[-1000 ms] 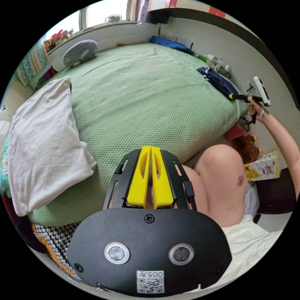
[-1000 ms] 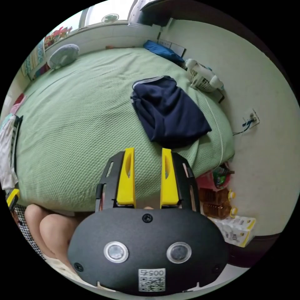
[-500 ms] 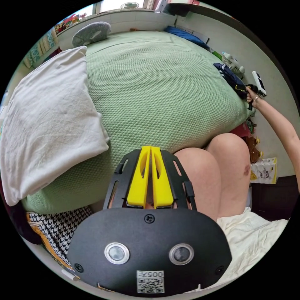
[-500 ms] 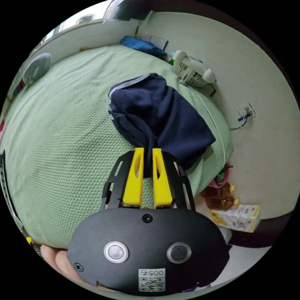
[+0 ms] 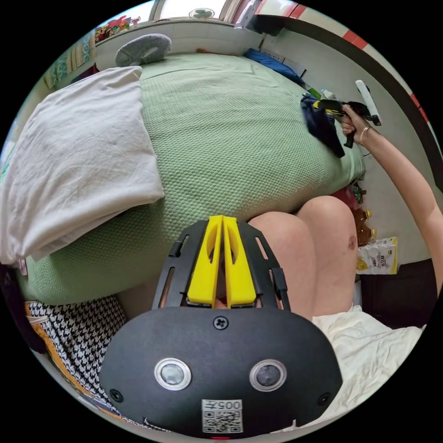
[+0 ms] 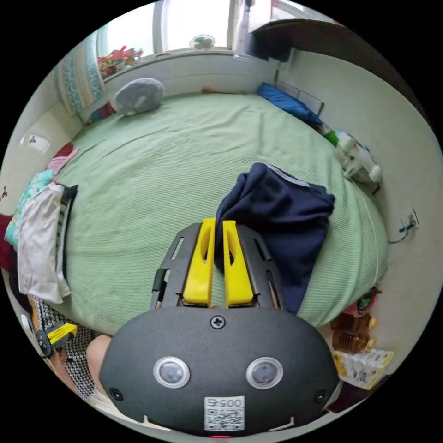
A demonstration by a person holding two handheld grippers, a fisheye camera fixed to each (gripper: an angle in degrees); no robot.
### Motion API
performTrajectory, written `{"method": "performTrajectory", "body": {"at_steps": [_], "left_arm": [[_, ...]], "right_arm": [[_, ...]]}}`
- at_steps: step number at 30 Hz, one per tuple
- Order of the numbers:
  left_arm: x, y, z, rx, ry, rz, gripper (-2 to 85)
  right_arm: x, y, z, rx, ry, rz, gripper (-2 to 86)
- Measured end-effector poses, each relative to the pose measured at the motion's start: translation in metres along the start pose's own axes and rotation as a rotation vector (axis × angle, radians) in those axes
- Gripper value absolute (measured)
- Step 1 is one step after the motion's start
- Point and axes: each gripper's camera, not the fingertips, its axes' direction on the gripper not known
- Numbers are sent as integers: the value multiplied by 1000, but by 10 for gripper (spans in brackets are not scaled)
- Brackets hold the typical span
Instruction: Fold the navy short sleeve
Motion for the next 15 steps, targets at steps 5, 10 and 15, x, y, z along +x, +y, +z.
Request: {"method": "performTrajectory", "body": {"at_steps": [5, 10, 15], "left_arm": [[-8, -6, -12, 72, 11, -33, -4], [-16, -21, -26, 187, -61, -93, -3], [-25, -33, -32, 272, -85, -120, -2]], "right_arm": [[-116, 2, 9, 17, -169, -191, -9], [-220, 21, 7, -12, -464, -407, 0], [-219, 29, -6, -8, -687, -491, 48]]}}
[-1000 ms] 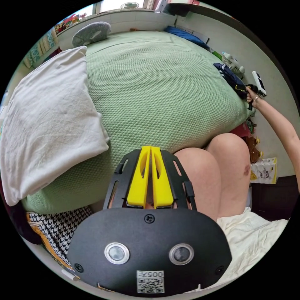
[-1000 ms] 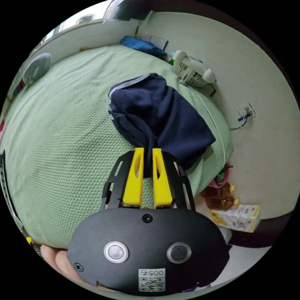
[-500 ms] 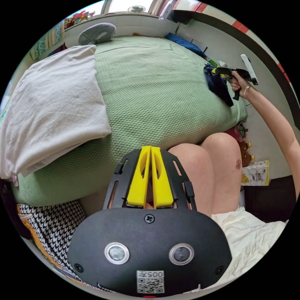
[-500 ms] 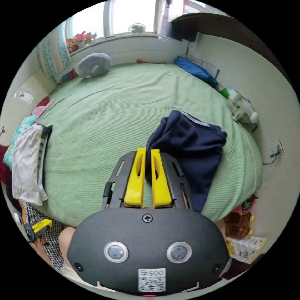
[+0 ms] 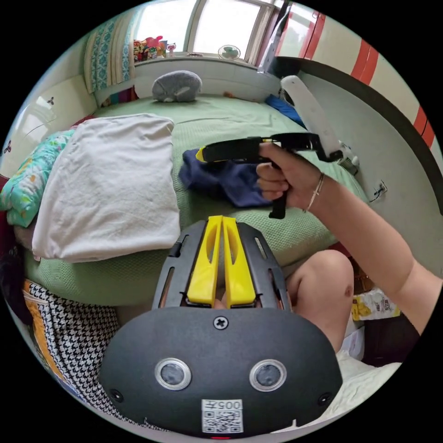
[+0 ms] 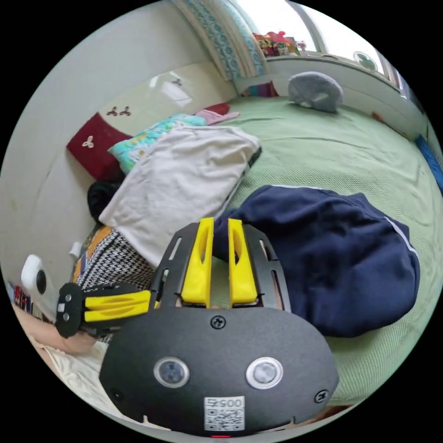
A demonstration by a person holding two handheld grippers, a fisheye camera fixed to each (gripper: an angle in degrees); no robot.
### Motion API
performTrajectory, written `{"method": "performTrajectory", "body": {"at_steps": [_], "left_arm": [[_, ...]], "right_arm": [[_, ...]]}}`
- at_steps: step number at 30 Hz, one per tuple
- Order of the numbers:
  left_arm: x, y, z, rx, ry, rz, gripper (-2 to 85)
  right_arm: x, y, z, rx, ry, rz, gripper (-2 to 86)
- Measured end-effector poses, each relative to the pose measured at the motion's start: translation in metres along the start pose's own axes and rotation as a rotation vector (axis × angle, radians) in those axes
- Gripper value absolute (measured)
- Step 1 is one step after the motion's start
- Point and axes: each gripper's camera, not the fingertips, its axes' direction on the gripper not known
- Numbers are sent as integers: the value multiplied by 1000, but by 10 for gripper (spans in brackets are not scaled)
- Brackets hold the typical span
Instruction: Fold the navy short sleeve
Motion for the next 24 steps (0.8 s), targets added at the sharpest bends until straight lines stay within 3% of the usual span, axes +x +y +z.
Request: {"method": "performTrajectory", "body": {"at_steps": [5, 9, 12, 19, 24], "left_arm": [[-4, -54, 24, 37, 20, 23, 19], [-21, -138, 68, 105, 79, -73, 58], [-42, -178, 105, 118, -2, -218, 72], [-97, -188, 178, 119, 233, -312, 127], [-100, -217, 205, 7, -44, -193, 176]], "right_arm": [[74, 30, -67, 109, 59, 226, 66], [158, 70, -123, 209, 269, 586, 77], [200, 96, -143, 273, 449, 779, 77], [235, 92, -114, 176, 373, 719, 109], [240, 76, -96, 64, 455, 663, 123]]}}
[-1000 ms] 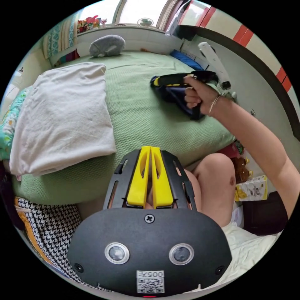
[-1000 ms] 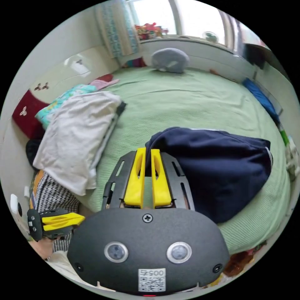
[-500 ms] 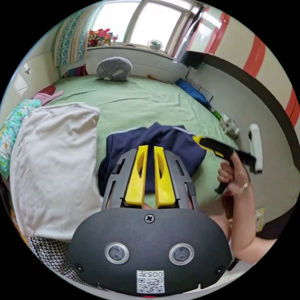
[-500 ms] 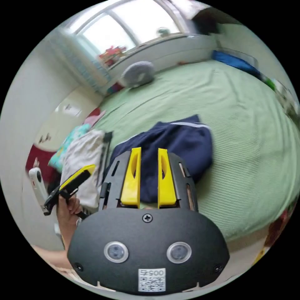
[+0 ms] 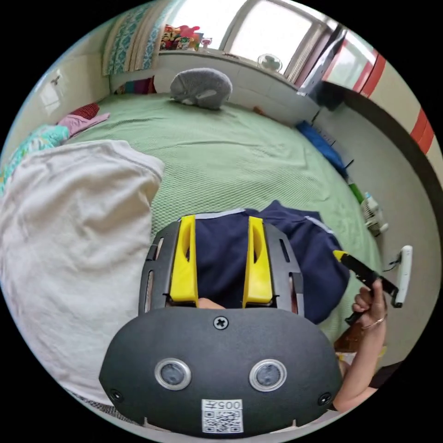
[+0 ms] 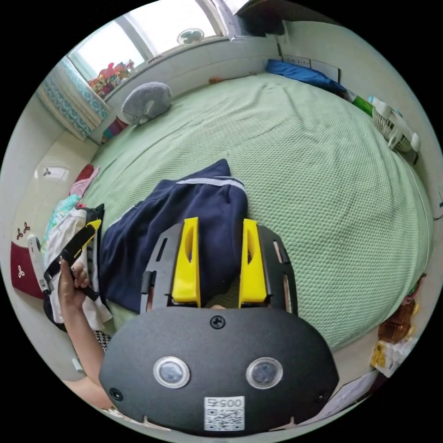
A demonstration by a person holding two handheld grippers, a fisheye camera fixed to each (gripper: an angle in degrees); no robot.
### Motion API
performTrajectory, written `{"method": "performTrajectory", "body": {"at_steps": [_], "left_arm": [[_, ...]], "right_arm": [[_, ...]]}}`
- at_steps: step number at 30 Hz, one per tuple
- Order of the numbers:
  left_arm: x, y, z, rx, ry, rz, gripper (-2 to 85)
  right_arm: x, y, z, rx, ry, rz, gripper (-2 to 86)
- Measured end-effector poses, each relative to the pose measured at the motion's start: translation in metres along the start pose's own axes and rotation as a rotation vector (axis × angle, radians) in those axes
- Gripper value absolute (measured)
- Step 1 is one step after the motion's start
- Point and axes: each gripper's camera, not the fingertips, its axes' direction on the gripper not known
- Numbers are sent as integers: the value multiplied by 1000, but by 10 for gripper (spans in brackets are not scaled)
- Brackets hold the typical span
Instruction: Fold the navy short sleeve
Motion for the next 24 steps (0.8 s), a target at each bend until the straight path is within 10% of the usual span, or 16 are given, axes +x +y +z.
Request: {"method": "performTrajectory", "body": {"at_steps": [24], "left_arm": [[-12, -31, 130, -233, 110, -86, 59]], "right_arm": [[-39, 11, -10, -43, 164, -13, 73]]}}
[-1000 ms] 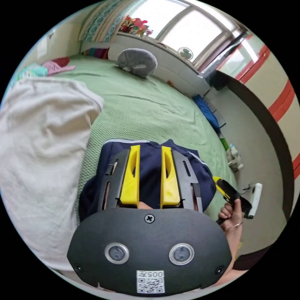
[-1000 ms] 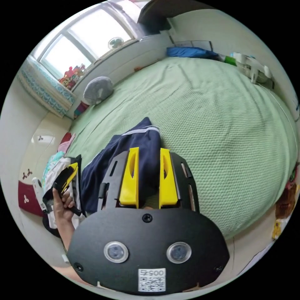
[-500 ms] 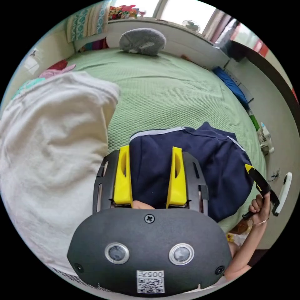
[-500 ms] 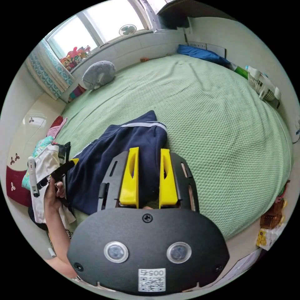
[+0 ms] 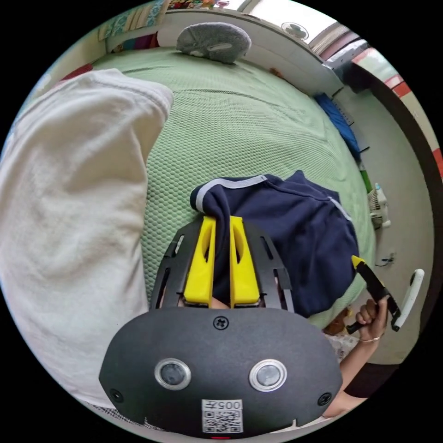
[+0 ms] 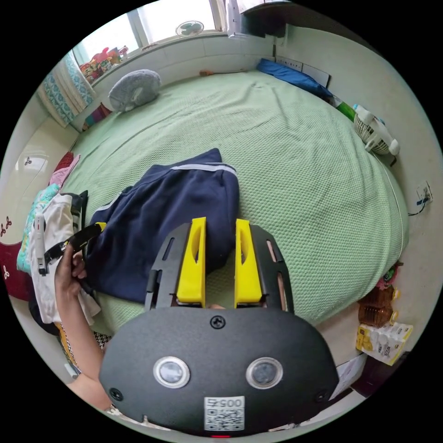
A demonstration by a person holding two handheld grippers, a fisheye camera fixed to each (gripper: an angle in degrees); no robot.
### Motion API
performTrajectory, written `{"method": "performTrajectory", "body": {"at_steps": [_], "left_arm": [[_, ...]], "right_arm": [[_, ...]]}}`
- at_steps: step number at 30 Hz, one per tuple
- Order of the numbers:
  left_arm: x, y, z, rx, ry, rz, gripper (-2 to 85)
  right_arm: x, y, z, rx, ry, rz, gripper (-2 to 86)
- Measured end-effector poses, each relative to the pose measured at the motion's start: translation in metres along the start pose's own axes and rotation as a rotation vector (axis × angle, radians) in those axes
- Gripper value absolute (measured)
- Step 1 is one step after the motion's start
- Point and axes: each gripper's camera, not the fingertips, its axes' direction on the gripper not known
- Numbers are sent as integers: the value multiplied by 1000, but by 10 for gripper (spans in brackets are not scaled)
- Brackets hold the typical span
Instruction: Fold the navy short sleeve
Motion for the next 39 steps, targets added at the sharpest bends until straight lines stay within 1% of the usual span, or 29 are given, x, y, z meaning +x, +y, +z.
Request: {"method": "performTrajectory", "body": {"at_steps": [5, 10, 12, 15, 17, 19, 21, 22, 24, 26, 29, 35, 37, 39], "left_arm": [[25, 16, 1, 14, 29, 81, 54], [81, 32, 1, 33, 87, 270, 54], [99, 35, 3, 42, 104, 316, 54], [123, 41, 8, 66, 107, 371, 55], [136, 45, 9, 76, 141, 420, 54], [155, 52, 13, 71, 193, 515, 54], [169, 55, 21, 31, 225, 575, 54], [178, 57, 28, -20, 262, 622, 54], [188, 60, 39, -86, 284, 662, 54], [197, 65, 42, -87, 262, 695, 54], [210, 74, 43, -105, 252, 803, 54], [216, 81, 48, -193, 392, 913, 53], [216, 85, 49, -263, 499, 1000, 53], [214, 88, 45, -269, 523, 1051, 53]], "right_arm": [[-12, 4, -8, 8, -36, -36, 79], [-29, 9, -17, 52, -16, -135, 100], [-27, 8, -19, 87, 16, -110, 103], [-14, 5, -27, 167, 83, -15, 113], [-8, 2, -28, 166, 18, -18, 119], [-7, -4, -19, 85, -210, -69, 130], [-10, -9, -12, 33, -368, -102, 136], [-13, -11, -8, 23, -410, -108, 137], [-17, -15, -5, 27, -409, -118, 137], [-20, -18, 0, 23, -381, -124, 139], [-25, -24, 14, -17, -352, -131, 142], [-33, -39, 46, -124, -406, -162, 139], [-35, -46, 55, -145, -437, -179, 135], [-35, -52, 61, -151, -445, -174, 131]]}}
